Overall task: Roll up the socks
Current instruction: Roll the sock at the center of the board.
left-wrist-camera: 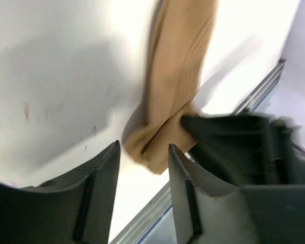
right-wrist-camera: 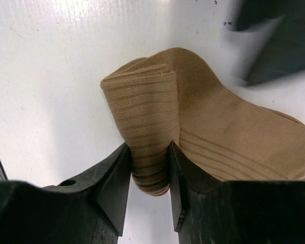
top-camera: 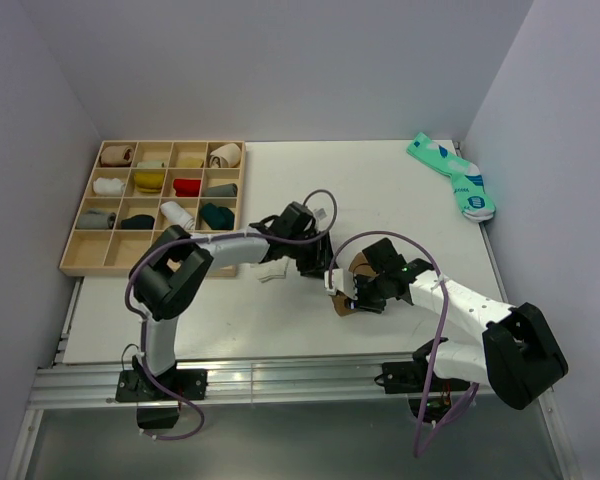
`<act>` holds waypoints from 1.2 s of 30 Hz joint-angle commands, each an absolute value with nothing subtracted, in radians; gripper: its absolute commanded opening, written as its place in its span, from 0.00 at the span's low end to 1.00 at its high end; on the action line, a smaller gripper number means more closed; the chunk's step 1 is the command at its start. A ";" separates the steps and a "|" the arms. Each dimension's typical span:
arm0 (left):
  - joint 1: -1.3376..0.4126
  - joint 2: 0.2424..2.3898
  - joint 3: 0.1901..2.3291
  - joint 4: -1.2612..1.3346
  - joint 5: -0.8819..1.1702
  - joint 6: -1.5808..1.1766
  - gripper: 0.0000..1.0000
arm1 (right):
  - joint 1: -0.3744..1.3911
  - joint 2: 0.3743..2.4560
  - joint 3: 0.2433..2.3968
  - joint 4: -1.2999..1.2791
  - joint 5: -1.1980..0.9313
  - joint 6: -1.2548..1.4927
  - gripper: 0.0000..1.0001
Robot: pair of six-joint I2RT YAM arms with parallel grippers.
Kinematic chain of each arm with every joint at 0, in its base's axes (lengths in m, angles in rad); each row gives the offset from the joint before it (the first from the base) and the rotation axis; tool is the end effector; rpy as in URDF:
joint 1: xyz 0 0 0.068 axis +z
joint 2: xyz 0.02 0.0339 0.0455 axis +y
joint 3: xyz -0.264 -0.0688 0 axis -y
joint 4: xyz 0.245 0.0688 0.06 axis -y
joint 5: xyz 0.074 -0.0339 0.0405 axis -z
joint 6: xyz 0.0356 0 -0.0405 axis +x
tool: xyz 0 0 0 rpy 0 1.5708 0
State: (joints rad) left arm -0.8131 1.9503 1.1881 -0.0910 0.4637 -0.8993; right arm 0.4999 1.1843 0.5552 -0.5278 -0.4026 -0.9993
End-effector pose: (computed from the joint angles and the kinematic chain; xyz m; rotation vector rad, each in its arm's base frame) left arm 0.2675 -0.3059 0.1532 0.1251 2.7639 -1.2071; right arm 0.1661 0.1066 0.1646 -1.8671 1.8410 0.3821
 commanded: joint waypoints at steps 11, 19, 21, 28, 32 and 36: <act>-0.784 2.219 1.538 -0.195 0.603 -0.637 0.55 | 0.503 1.183 0.557 -0.548 -0.350 -1.005 0.39; -0.811 2.281 1.588 -0.244 0.624 -0.577 0.57 | 0.503 1.187 0.566 -0.557 -0.345 -1.005 0.38; -0.822 2.302 1.604 -0.267 0.615 -0.561 0.56 | 0.502 1.192 0.568 -0.558 -0.347 -1.005 0.38; -0.828 2.327 1.583 -0.256 0.601 -0.575 0.49 | 0.502 1.189 0.569 -0.560 -0.339 -1.006 0.38; -0.831 2.330 1.557 -0.232 0.606 -0.594 0.32 | 0.503 1.189 0.578 -0.564 -0.336 -1.006 0.38; -0.830 2.312 1.506 -0.187 0.594 -0.627 0.03 | 0.503 1.190 0.583 -0.561 -0.341 -1.000 0.37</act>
